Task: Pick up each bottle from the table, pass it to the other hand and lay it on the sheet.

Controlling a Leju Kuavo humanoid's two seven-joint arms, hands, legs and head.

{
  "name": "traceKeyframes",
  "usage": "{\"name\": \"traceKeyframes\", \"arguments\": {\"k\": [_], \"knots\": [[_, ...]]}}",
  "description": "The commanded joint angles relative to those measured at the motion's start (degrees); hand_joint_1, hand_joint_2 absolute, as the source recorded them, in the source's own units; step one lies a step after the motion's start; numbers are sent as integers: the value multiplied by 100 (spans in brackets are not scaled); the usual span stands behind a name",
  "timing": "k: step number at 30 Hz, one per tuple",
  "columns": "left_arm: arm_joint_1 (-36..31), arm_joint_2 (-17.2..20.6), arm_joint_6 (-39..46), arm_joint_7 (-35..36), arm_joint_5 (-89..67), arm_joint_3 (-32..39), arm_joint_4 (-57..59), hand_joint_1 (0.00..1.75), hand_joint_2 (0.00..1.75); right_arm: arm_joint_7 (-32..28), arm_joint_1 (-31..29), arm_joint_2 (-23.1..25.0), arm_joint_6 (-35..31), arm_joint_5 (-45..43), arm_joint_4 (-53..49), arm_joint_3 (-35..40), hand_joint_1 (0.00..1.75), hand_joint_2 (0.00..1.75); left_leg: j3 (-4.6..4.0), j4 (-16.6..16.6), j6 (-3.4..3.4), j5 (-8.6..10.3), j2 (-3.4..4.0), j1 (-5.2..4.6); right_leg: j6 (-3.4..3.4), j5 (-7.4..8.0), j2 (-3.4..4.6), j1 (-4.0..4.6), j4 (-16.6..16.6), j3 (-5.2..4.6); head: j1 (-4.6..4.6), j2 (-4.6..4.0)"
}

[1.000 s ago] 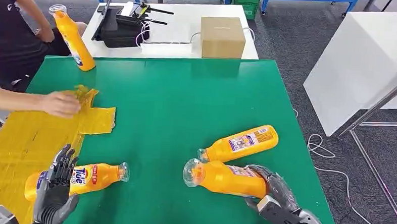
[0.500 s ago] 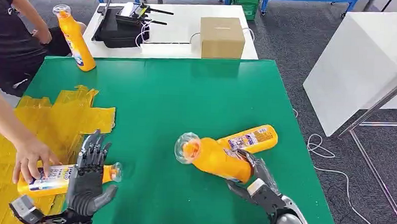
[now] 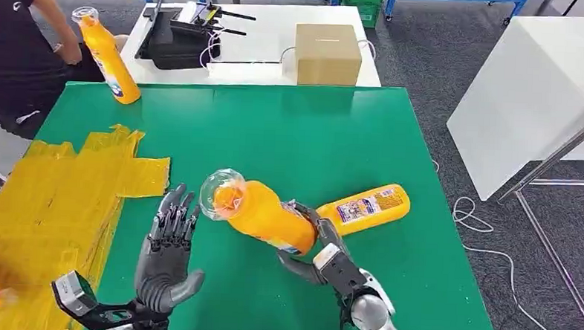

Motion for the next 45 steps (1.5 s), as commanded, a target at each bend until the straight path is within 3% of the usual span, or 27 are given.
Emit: {"name": "traceKeyframes", "arguments": {"k": [1,13,45], "knots": [[-223,40,-66,27,66,-89,525,0,175,-22,-313,24,-19,-54,511,301,175,175,2,-7,-2,4,-4,1,5,5,-5,-2,-9,3,0,0],[-374,97,382,-34,-737,-294,642,0,175,143,-631,374,27,-54,1308,1080,175,175,4,-9,-4,5,2,2,4,8,1,2,-11,1,0,0],[-419,149,476,-92,-1010,-402,680,0,175,191,-765,522,100,23,1557,1466,175,175,2,-5,-2,2,-2,-2,3,1,-2,-2,-2,-1,0,0]]}}
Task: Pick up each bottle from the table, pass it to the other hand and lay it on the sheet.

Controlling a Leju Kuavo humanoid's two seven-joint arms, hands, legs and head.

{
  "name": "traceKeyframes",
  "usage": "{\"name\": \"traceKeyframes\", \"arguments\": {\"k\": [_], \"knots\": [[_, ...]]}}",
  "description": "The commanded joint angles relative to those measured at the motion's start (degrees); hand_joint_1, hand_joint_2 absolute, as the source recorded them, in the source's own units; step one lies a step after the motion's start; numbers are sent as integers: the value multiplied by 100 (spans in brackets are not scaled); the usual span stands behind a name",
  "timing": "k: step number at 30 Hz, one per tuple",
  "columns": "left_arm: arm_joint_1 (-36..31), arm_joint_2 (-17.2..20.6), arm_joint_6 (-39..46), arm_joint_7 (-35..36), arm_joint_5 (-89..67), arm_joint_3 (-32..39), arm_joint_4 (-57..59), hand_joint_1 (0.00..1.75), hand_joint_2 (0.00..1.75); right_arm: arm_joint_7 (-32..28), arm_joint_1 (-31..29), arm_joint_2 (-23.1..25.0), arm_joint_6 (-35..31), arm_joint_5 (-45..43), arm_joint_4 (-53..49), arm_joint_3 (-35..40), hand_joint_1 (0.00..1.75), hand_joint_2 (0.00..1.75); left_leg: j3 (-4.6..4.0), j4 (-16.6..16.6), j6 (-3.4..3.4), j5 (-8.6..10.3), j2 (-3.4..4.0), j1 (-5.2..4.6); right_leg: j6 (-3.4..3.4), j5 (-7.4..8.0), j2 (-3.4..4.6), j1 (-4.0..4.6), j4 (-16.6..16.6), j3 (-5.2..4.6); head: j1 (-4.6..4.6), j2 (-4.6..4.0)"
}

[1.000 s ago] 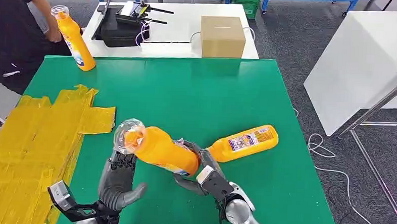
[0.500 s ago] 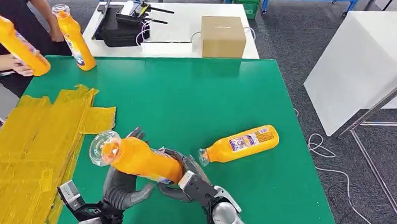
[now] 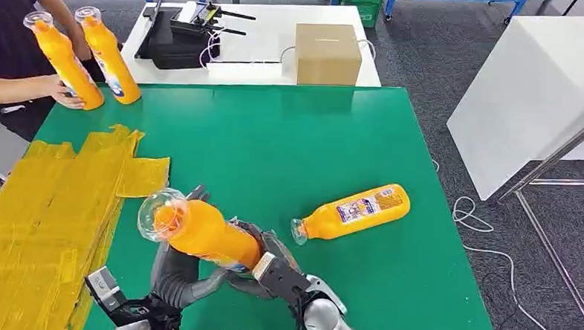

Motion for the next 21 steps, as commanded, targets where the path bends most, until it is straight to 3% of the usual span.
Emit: {"name": "traceKeyframes", "arguments": {"k": [1,14,15,16,21], "knots": [[-185,156,11,24,-31,-181,328,0,175,8,-301,-44,23,8,394,247,175,175,4,-7,-3,2,-2,2,5,3,-3,1,-8,4,0,0],[-224,139,81,-34,-47,60,484,0,175,49,-297,174,-1,136,944,1039,175,175,5,-10,-6,3,-2,4,3,4,-3,4,-10,4,-2,0],[-267,137,31,-52,-10,81,566,73,175,44,-363,172,-31,123,1042,1076,175,175,2,-7,-4,3,-3,1,3,3,-4,2,-7,1,0,0],[-268,134,27,-56,-7,82,567,169,175,44,-369,167,-33,119,1044,1072,175,175,3,-6,-2,2,-2,1,3,2,-3,2,-5,2,0,0],[-326,141,72,-120,-143,97,687,175,175,61,-424,257,-21,123,1324,1212,175,175,5,-10,-4,4,-8,2,4,3,-9,3,-11,6,0,0]]}}
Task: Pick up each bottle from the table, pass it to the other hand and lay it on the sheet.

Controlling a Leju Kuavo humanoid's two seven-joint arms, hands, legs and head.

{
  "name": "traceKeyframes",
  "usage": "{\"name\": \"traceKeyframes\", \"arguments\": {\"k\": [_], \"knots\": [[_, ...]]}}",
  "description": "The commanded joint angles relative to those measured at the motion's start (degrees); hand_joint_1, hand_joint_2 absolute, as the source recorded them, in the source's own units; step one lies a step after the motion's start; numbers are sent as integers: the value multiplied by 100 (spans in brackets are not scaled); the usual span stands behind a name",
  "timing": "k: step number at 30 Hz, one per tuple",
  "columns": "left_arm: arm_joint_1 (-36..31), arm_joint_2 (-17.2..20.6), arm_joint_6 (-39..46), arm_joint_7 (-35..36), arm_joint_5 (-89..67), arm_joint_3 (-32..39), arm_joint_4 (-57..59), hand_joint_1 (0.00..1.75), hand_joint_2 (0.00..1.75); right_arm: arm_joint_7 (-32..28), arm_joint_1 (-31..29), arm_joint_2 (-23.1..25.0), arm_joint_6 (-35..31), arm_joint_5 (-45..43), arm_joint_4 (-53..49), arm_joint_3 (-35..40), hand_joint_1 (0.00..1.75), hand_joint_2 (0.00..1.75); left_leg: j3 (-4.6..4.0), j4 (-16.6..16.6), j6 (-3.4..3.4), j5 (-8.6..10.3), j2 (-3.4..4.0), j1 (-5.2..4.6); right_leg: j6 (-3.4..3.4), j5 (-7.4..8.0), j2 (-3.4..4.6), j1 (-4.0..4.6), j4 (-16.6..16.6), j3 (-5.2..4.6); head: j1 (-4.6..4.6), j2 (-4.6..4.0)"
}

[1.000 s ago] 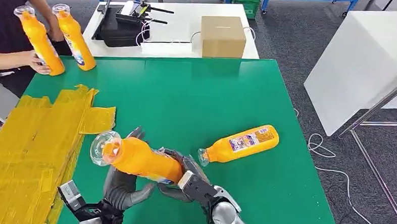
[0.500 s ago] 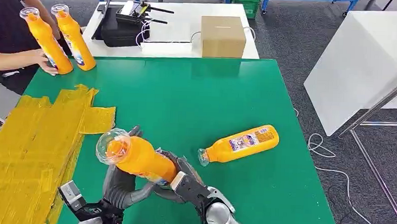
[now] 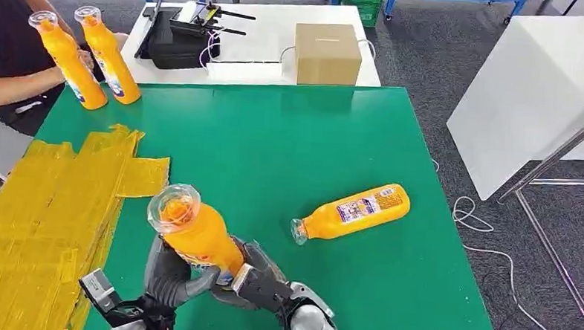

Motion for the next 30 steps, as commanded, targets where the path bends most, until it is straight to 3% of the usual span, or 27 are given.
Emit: {"name": "traceKeyframes", "arguments": {"k": [1,23,24,25,27,28,30], "knots": [[-330,77,-13,-30,-141,-97,547,175,175,-2,-272,113,-1,55,804,653,175,175,6,-8,-3,3,-8,1,3,1,-9,0,-8,7,2,0],[-366,322,156,-122,-662,-75,671,175,175,-53,-309,55,-53,-4,885,661,175,175,1,-5,-3,3,-10,0,4,1,-11,1,-5,3,0,0],[-348,354,222,-108,-704,-36,665,175,175,-73,-279,11,-110,-26,821,589,134,175,2,-8,-4,4,-13,3,5,3,-14,3,-10,5,0,0],[-323,399,330,-91,-779,16,640,175,175,-92,-228,-58,-190,-46,706,490,0,175,3,-7,-3,3,-11,2,4,1,-12,2,-8,5,0,0],[-252,536,589,-28,-931,224,534,175,175,-110,-106,-315,-365,-99,352,199,0,175,4,-8,-3,4,-13,2,5,1,-14,2,-10,7,0,0],[-195,615,654,4,-956,363,449,175,175,-23,-10,-470,-384,-131,82,18,0,0,4,-7,-2,3,-11,-1,4,0,-12,-1,-7,6,0,0],[-115,680,635,32,-1043,645,325,175,175,78,89,-683,-291,-31,-269,-238,0,0,3,-9,-2,5,-12,-1,5,2,-13,-1,-10,6,0,0]]}}
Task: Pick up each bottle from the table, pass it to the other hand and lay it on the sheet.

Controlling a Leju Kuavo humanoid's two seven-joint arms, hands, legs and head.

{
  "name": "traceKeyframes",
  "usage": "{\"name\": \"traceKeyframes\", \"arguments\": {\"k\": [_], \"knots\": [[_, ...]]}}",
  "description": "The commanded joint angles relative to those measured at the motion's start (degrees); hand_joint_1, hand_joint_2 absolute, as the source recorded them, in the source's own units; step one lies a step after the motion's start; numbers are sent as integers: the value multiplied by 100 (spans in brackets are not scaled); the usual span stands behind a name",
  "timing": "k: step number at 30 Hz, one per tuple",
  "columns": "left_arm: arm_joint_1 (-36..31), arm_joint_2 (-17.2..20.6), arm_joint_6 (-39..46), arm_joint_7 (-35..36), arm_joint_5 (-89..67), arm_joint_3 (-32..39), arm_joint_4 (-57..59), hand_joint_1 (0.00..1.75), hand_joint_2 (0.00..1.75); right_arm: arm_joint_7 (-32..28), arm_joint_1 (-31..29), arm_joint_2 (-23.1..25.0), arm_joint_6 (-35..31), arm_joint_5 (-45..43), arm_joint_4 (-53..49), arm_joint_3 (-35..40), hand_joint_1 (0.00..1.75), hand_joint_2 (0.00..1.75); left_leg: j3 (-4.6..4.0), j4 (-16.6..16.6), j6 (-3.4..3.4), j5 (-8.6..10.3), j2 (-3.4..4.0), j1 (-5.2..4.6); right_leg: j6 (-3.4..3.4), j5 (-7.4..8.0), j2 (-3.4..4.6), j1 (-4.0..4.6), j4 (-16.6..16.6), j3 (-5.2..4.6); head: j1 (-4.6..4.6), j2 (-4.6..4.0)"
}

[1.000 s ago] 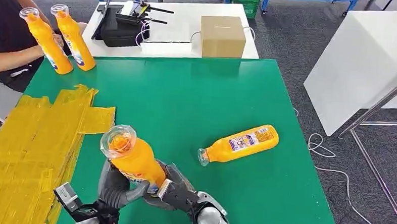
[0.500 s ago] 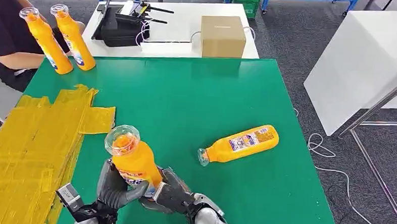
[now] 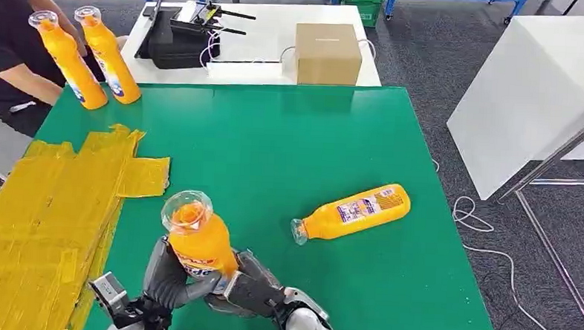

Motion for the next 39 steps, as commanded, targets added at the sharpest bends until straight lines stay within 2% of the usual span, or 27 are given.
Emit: {"name": "traceKeyframes", "arguments": {"k": [1,3,7,12,16,18,20,22,23,24,27,29,35,39], "knots": [[-37,459,299,172,-316,570,70,175,175,99,248,-724,-94,44,-886,-569,0,0,5,-11,-2,5,-15,2,7,3,-16,1,-15,10,2,0],[42,512,808,266,-735,850,-105,175,175,92,369,-933,-341,194,-1246,-848,0,0,-1,-7,-2,2,-3,2,6,4,-4,1,-9,3,2,0],[220,714,1199,414,-1147,1660,-458,175,175,153,586,-1490,-425,373,-2219,-1508,0,0,-7,-1,-1,3,-14,0,5,0,-14,-2,-4,-2,2,0],[265,656,1196,388,-1446,2044,-541,175,175,174,654,-1557,-304,552,-2451,-1798,0,0,-6,0,-2,-1,-5,2,4,-1,-4,-1,-2,-3,0,0],[207,763,1860,544,-2349,2200,-614,175,175,168,684,-1722,-330,669,-2620,-1931,0,0,-6,-1,-2,1,-12,1,6,-1,-12,0,-3,-2,0,0],[82,875,2571,875,-3387,2116,-571,175,175,172,619,-1833,-334,757,-2680,-1992,0,0,-9,1,-2,1,-12,2,6,1,-12,1,-4,-3,0,0],[-25,958,2848,1106,-3891,2001,-500,175,175,192,569,-1897,-345,808,-2714,-2061,0,0,-11,2,-1,2,-11,0,4,1,-11,-1,0,-5,0,0],[-232,1093,3403,1601,-4948,1811,-255,175,175,252,432,-2047,-368,926,-2729,-2083,0,0,-11,3,-2,4,-15,0,4,2,-15,-1,-1,-6,0,0],[-417,1245,3755,2172,-5984,1644,22,175,175,339,325,-2198,-377,1051,-2733,-2081,0,0,-15,4,-3,6,-24,0,5,2,-25,-1,-1,-6,-2,0],[-579,1373,3892,2470,-6512,1533,288,175,175,392,248,-2306,-367,1108,-2724,-2103,0,175,-11,2,-1,7,-23,-5,5,1,-23,-5,-1,-5,2,0],[-1133,1680,3842,2813,-7057,1200,1412,175,175,537,-91,-2578,-256,1195,-2492,-2115,0,175,-12,-1,-2,14,-34,-7,7,6,-34,-7,-5,-3,0,0],[-1585,1815,4009,2995,-7461,1003,2613,175,175,597,-387,-2689,-200,1233,-2161,-2091,0,175,-4,-7,-1,20,-33,-9,7,10,-33,-9,-10,4,0,0],[-1615,1824,4041,2997,-7482,968,2825,175,175,630,-425,-2699,-172,1277,-2101,-2012,0,175,6,-7,-4,14,-6,-2,10,10,-5,-7,-9,6,0,0],[-1862,1845,3966,2933,-7558,887,3780,175,175,656,-685,-2775,-121,1274,-1763,-1919,0,175,9,-5,-5,12,-4,-3,10,7,-4,-8,-4,5,-2,0]]}}
